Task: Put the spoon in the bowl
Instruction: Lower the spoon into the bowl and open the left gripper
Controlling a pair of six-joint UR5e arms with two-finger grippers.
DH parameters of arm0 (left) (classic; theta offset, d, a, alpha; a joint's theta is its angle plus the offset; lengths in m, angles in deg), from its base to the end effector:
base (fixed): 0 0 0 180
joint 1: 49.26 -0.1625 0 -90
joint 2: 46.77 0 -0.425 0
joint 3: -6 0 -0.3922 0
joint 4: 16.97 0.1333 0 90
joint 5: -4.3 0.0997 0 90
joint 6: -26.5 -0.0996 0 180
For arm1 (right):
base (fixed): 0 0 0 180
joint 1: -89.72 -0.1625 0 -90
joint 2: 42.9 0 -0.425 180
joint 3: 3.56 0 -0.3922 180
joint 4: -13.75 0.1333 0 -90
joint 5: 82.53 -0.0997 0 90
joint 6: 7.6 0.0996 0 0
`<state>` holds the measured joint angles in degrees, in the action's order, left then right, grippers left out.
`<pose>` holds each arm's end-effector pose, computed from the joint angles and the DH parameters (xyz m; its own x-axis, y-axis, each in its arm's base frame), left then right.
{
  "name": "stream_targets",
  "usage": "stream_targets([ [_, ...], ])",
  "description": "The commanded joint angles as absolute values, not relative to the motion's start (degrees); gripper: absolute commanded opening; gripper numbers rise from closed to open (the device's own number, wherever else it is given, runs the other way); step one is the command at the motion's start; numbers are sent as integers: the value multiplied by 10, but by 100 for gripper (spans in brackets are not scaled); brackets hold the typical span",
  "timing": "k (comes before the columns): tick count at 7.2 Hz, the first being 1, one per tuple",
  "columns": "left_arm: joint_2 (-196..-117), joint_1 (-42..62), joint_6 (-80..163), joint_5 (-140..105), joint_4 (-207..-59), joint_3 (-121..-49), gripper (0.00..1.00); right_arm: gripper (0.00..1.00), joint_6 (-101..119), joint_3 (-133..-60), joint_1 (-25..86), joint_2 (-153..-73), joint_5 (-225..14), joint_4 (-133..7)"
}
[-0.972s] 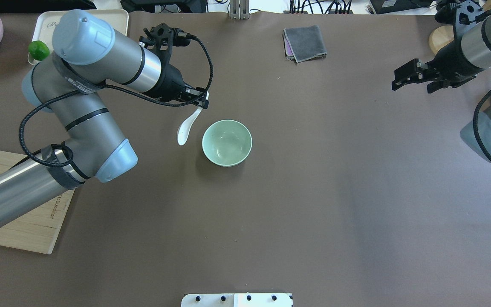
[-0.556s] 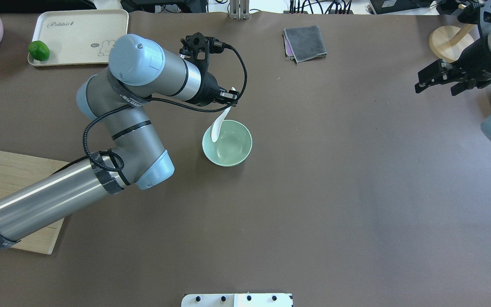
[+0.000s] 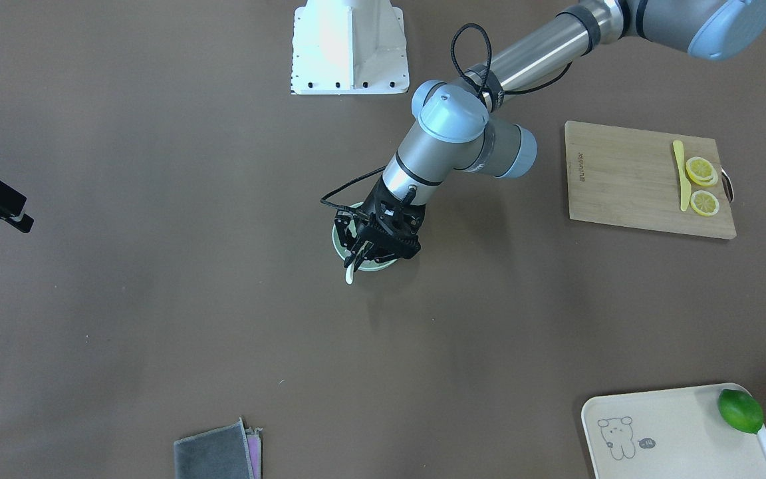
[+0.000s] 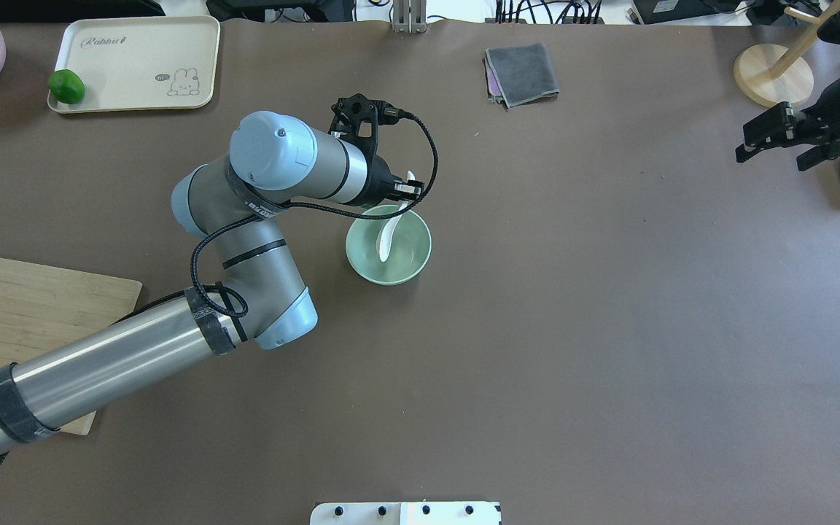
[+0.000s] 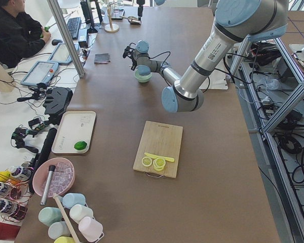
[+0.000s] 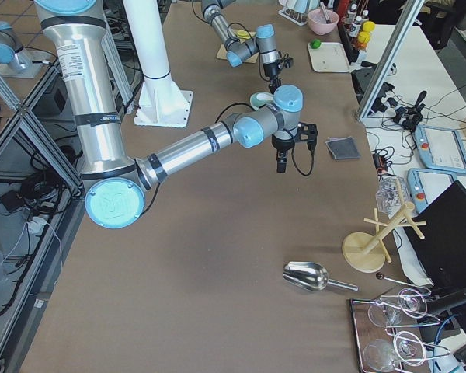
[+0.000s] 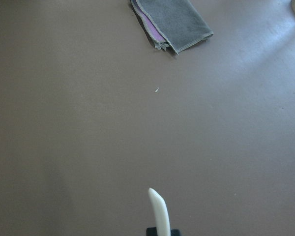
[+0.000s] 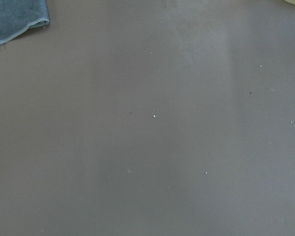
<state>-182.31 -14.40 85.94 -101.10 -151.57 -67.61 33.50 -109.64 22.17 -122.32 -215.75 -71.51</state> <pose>0.5674 -0.5255 0.2003 0.3715 0.3386 -0.8645 0.1776 0.8880 0.4241 -0.1504 -0.5345 0.4143 0.6191 0.0604 0.7830 -0.1076 0.9942 0.0084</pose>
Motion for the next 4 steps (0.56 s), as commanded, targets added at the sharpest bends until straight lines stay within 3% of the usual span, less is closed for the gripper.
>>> stream_targets([
  [1, -1815, -146, 873, -1011, -1516, -681, 28, 100, 335, -1102, 221, -1225, -2159, -716],
  [2, -1814, -148, 904, -1009, -1514, -697, 98, 100, 335, -1103, 220, -1225, -2160, -715],
  [4, -1793, -123, 919, -1007, -1462, -764, 98, 100, 335, -1119, 214, -1248, -2165, -717],
])
